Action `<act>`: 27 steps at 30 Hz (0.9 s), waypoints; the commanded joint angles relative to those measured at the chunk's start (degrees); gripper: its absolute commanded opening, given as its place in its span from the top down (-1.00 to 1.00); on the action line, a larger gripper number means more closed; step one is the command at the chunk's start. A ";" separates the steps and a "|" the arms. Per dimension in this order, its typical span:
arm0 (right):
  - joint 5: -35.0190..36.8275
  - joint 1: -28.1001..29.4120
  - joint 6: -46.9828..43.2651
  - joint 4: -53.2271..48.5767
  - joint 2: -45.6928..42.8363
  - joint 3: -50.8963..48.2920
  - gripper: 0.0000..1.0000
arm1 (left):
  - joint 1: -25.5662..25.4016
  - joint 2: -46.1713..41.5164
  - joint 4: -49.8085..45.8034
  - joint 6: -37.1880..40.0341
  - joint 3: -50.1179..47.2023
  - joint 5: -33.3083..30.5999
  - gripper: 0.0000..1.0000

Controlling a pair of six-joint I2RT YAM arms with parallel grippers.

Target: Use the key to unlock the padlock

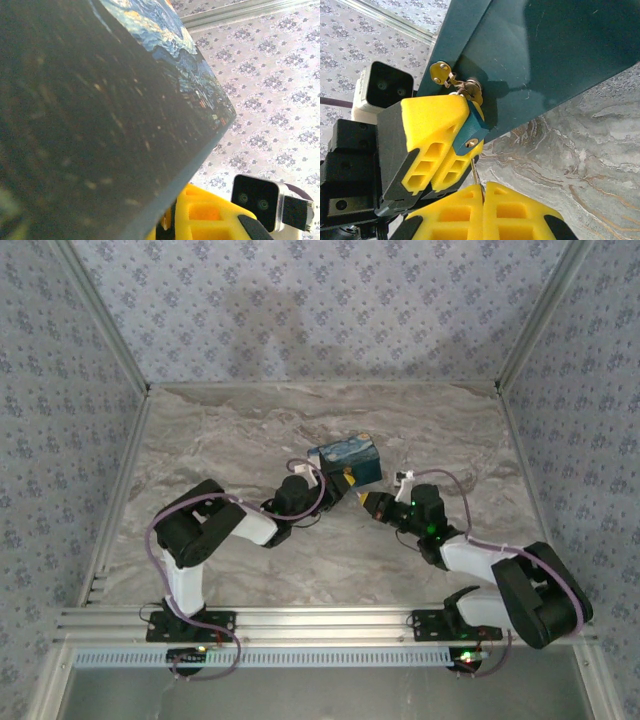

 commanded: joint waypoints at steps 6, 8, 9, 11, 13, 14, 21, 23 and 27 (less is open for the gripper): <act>0.37 0.21 0.63 2.92 2.30 3.31 1.00 | 0.07 -1.26 5.72 -1.03 1.81 1.35 0.99; 0.14 0.18 0.87 3.53 2.53 3.42 1.00 | 0.09 -1.15 5.56 -0.99 1.94 1.70 0.99; 0.13 0.19 0.97 3.65 2.58 3.43 1.00 | 0.08 -1.07 5.50 -1.02 1.99 1.70 0.99; -0.02 -0.01 1.20 4.01 2.61 3.44 1.00 | 0.01 -0.74 5.93 -1.30 1.87 1.70 0.99; 0.30 -0.05 1.34 3.87 2.62 3.45 1.00 | 0.03 -0.23 6.22 -1.55 2.13 1.79 1.00; 0.49 -0.11 1.34 3.83 2.81 3.52 1.00 | -0.06 -0.03 6.39 -1.64 2.33 1.92 1.00; 0.34 -0.87 6.42 8.24 6.06 4.19 1.00 | -1.32 1.89 8.76 -2.85 3.72 2.24 1.00; 0.31 -0.85 9.06 10.53 7.22 4.10 1.00 | -1.50 2.27 9.53 -3.11 3.92 2.27 1.00; 0.67 -1.25 15.91 16.17 9.39 3.17 1.00 | -1.78 2.48 10.82 -3.32 4.06 2.41 1.00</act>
